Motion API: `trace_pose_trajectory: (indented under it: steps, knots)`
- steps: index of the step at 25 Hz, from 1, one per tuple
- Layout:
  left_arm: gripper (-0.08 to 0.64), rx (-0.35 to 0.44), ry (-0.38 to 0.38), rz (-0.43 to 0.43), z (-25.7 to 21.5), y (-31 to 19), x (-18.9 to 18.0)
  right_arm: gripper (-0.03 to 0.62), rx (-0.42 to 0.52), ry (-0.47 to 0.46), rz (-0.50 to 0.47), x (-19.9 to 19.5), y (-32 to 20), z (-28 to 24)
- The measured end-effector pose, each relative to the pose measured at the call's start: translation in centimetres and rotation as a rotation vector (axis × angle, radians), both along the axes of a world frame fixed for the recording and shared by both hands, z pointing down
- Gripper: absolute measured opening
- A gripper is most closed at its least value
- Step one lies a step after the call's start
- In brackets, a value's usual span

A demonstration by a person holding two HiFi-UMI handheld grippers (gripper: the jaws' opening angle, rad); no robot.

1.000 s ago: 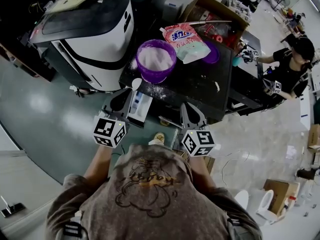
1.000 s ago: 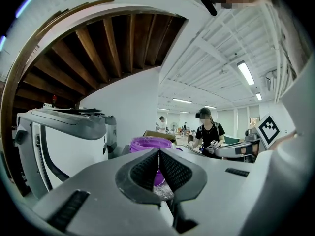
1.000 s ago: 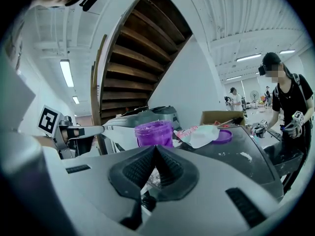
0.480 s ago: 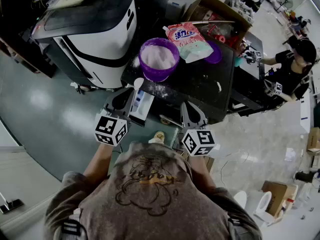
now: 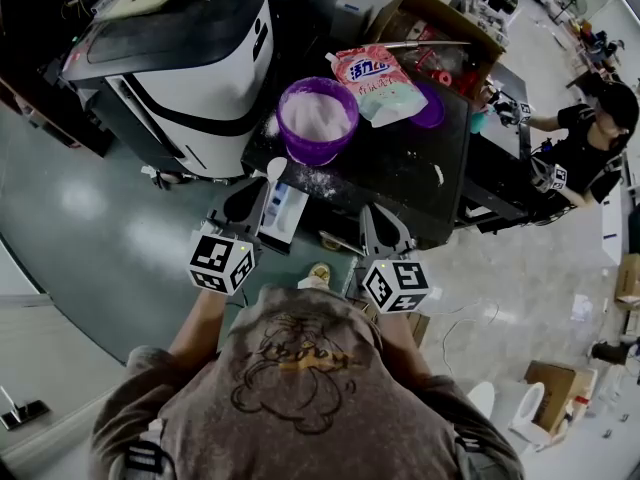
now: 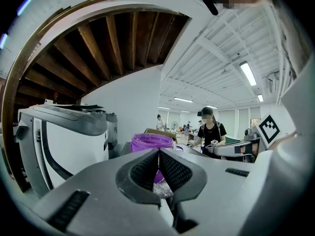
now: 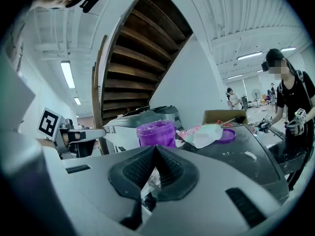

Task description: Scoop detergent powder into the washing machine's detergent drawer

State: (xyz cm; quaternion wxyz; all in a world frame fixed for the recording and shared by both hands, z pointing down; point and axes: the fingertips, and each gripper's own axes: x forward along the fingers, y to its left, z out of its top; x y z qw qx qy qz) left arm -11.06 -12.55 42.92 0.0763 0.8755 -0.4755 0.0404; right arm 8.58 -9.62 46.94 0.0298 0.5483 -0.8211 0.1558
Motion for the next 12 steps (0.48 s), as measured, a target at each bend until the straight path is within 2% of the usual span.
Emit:
trace_pose_trajectory:
  steps: [12]
  knots:
    - [0.023,-0.001,0.018,-0.013,-0.11,-0.26,-0.06,-0.002,-0.002,0.005,-0.006,0.15,-0.5,-0.01]
